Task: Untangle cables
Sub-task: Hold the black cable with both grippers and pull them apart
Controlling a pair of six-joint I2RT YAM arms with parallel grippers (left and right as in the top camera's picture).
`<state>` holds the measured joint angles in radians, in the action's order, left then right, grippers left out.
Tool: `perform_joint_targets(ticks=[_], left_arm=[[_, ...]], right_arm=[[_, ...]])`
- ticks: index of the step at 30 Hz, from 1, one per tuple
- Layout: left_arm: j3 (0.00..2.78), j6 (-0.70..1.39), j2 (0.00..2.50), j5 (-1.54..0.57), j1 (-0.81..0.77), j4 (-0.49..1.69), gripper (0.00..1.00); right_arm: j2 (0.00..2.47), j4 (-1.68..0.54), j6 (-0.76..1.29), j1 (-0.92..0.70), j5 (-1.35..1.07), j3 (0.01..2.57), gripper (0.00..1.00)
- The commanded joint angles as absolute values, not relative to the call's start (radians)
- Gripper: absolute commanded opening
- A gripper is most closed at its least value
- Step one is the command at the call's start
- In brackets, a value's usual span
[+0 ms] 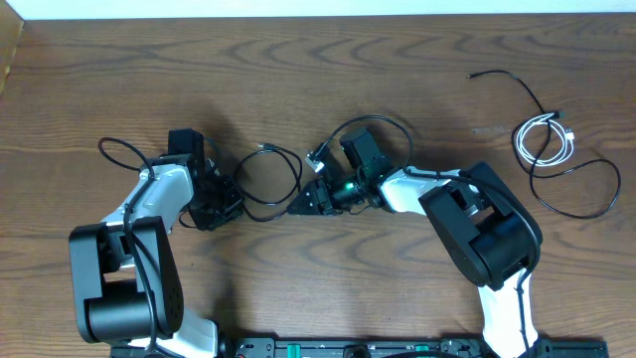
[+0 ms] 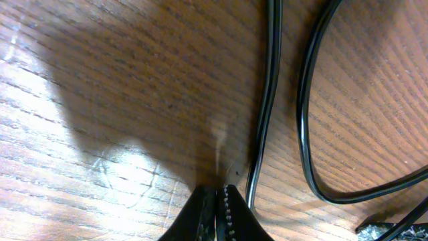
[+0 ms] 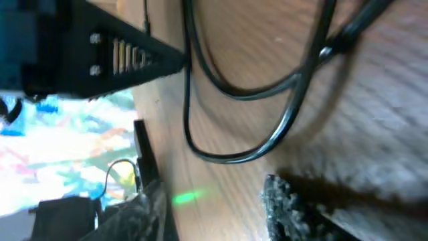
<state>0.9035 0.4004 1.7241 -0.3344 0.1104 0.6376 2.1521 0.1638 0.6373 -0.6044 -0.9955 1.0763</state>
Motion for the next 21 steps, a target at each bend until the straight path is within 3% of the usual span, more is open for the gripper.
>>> perform_joint_targets(ticks=[1,2,6,10,16,21], left_arm=[[0.881,0.414,1.732,-0.317,0.112,0.643,0.09],[0.881,0.414,1.732,-0.317,0.112,0.644,0.09],[0.881,0.414,1.732,-0.316,0.112,0.643,0.09],[0.880,0.413,1.732,-0.316,0.112,0.644,0.09],[0.880,0.413,1.732,-0.316,0.112,0.646,0.09],[0.880,0.413,1.732,-0.316,0.112,0.646,0.09]], right_arm=[[2.175,0.137,0.690,-0.611,-0.809,1.051,0.63],[2.175,0.137,0.692,-0.611,-0.810,1.051,0.66],[2.175,0.139,0.691,-0.611,-0.818,1.051,0.63],[2.175,0.161,0.677,-0.611,-0.827,1.051,0.53],[2.175,0.321,0.654,-0.619,-0.928,1.051,0.68],[2.216,0.395,0.658,-0.634,-0.979,1.051,0.69]])
